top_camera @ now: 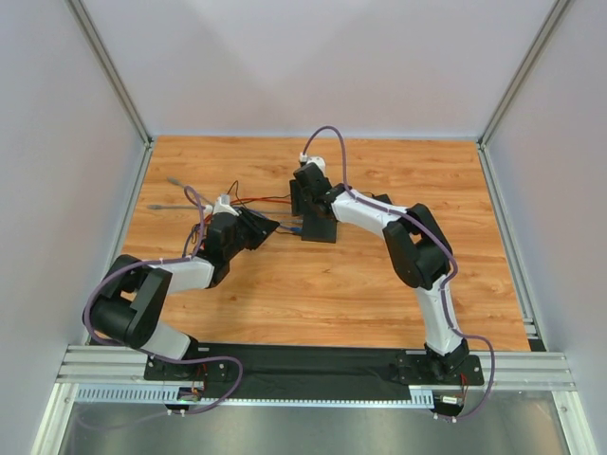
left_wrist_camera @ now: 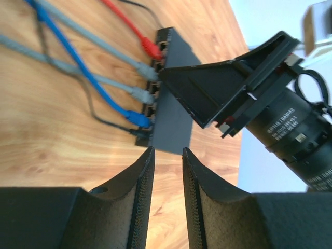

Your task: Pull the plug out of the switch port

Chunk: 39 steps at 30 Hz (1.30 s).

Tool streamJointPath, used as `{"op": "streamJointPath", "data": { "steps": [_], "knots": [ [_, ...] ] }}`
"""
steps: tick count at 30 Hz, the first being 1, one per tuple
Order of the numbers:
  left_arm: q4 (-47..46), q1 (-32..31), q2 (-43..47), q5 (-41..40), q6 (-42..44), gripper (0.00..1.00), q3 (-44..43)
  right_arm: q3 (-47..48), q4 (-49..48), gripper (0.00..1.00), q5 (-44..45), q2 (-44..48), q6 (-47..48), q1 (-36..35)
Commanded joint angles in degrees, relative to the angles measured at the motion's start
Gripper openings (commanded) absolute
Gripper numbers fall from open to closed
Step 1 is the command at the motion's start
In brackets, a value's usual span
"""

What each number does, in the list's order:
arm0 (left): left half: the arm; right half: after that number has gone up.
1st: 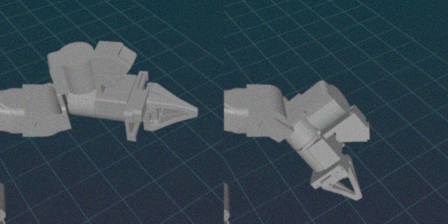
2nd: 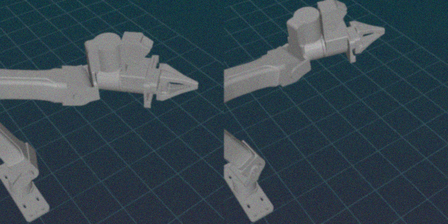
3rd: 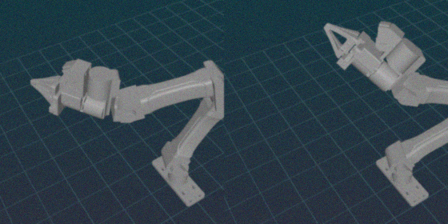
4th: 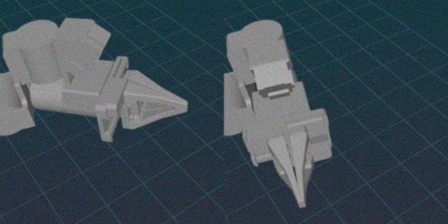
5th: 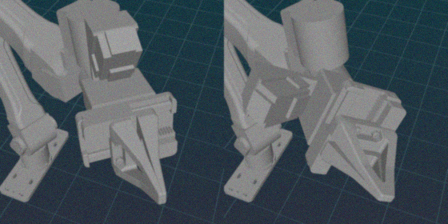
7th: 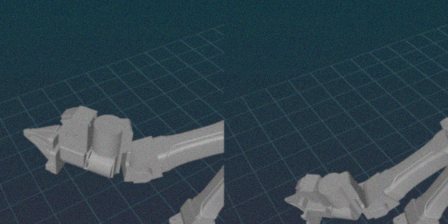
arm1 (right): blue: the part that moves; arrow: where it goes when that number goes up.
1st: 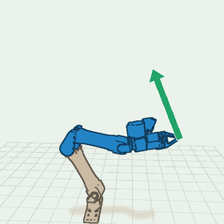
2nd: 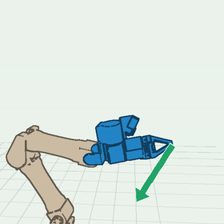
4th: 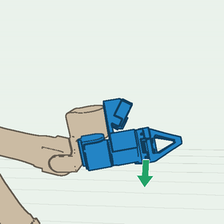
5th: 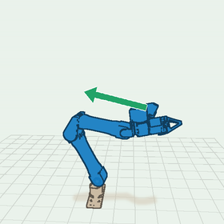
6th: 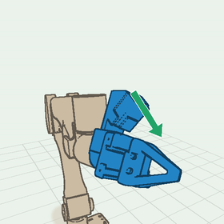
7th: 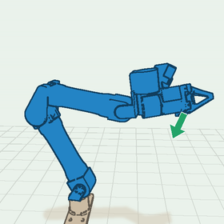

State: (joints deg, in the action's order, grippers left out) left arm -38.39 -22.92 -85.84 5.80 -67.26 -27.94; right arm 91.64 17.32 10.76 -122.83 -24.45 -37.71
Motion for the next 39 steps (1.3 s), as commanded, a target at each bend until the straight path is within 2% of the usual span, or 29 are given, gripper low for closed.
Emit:
{"op": "streamJointPath", "data": {
  "steps": [1, 5, 11, 24, 33, 39],
  "knots": [
    [8.7, -0.3, 2.8, -3.2, -0.8, 0.36, -2.5, 4.2, 7.7, 0.64, 8.5, -3.4, 3.4, -2.4],
    [11.7, -0.3, 2.6, -2.9, -1.3, 0.33, -3.4, 5.7, 11.1, 0.64, 13.2, -4.5, 3.2, -3.1],
    [9.7, -0.5, 0.9, -1.4, -2.2, 0.33, -3.6, 7.2, 15.7, 0.64, 19.0, -5.8, 3.3, -3.2],
    [1.5, -1.2, -8.5, 4.0, -5.2, 0.33, -4.8, 4.5, 15.5, 0.66, 20.3, -3.9, 3.4, -3.3],
    [-14.1, -3.1, -17.2, 3.9, -13.2, 0.33, -3.4, -4.3, 3.8, 0.69, 11.1, 4.3, 5.2, -3.2],
    [-22.2, -5.2, -22.3, 0.1, -17.6, 0.32, -1.9, -8.9, -0.7, 0.70, 4.3, 8.4, 4.7, -1.1]
  ]
}}
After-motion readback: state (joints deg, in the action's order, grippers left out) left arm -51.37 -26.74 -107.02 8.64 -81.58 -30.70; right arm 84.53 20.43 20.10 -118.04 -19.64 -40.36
